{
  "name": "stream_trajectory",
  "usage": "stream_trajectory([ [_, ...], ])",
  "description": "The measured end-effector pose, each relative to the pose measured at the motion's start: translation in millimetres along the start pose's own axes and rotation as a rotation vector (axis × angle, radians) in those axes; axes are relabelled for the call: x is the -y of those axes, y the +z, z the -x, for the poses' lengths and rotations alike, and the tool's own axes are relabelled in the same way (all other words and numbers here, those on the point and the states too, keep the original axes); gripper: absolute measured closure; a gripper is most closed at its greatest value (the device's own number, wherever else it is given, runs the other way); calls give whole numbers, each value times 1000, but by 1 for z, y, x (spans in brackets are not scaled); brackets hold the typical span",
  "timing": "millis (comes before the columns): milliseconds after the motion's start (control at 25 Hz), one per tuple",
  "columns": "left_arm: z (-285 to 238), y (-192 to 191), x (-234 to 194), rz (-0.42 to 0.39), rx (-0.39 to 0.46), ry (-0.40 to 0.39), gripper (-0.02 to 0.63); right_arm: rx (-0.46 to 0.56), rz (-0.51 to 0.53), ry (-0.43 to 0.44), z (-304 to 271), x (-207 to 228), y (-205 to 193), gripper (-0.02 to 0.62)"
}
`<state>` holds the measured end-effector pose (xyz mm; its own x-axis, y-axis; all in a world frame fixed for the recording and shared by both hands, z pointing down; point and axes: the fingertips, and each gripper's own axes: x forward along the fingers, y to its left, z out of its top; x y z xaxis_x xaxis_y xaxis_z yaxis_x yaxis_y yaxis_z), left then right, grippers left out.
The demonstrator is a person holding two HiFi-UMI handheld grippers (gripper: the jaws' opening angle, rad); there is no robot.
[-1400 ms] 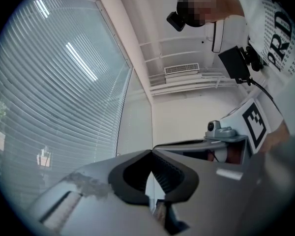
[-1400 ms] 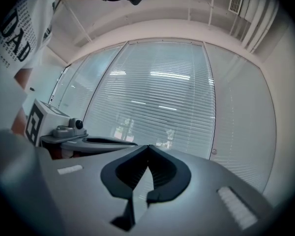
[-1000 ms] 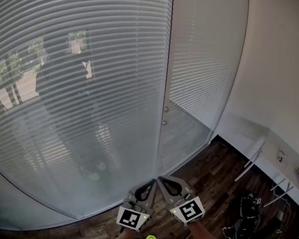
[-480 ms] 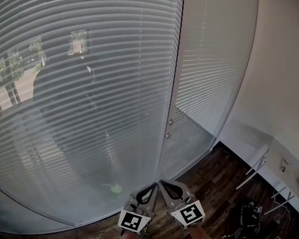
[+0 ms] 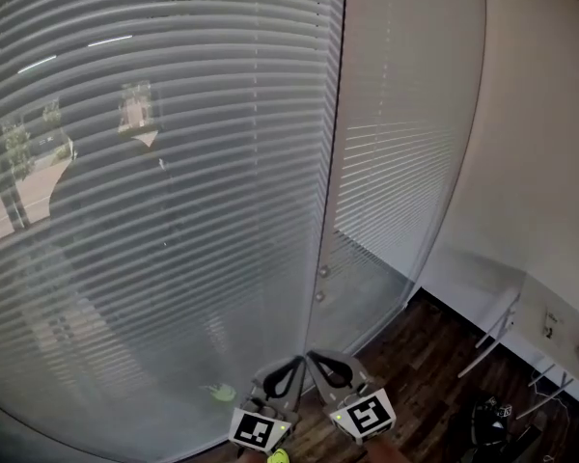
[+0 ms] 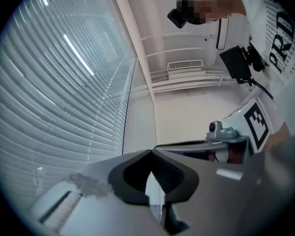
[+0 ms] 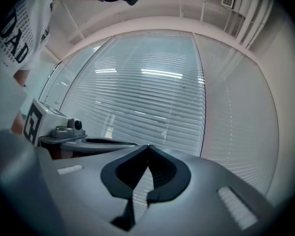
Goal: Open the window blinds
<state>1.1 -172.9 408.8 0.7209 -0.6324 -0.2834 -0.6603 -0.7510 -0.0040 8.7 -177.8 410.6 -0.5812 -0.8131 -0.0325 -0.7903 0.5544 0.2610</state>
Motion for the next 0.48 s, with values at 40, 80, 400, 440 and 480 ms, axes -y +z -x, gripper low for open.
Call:
stream_trajectory([
  [40, -2, 0, -2, 0, 0, -2, 615, 0, 2, -3, -2, 2, 0, 588],
  [80, -4, -1, -3, 0, -1, -5, 615, 0, 2, -6, -3, 4, -1, 588],
  [400, -12, -11, -20, 26, -9, -7, 614, -63, 45, 16, -16, 6, -16, 588],
  [440, -12, -13, -22, 33, -11, -6, 614, -70, 46, 15, -18, 6, -18, 588],
  [480, -12, -14, -25, 36, -11, -4, 615, -74, 45, 14, -21, 6, -19, 588],
])
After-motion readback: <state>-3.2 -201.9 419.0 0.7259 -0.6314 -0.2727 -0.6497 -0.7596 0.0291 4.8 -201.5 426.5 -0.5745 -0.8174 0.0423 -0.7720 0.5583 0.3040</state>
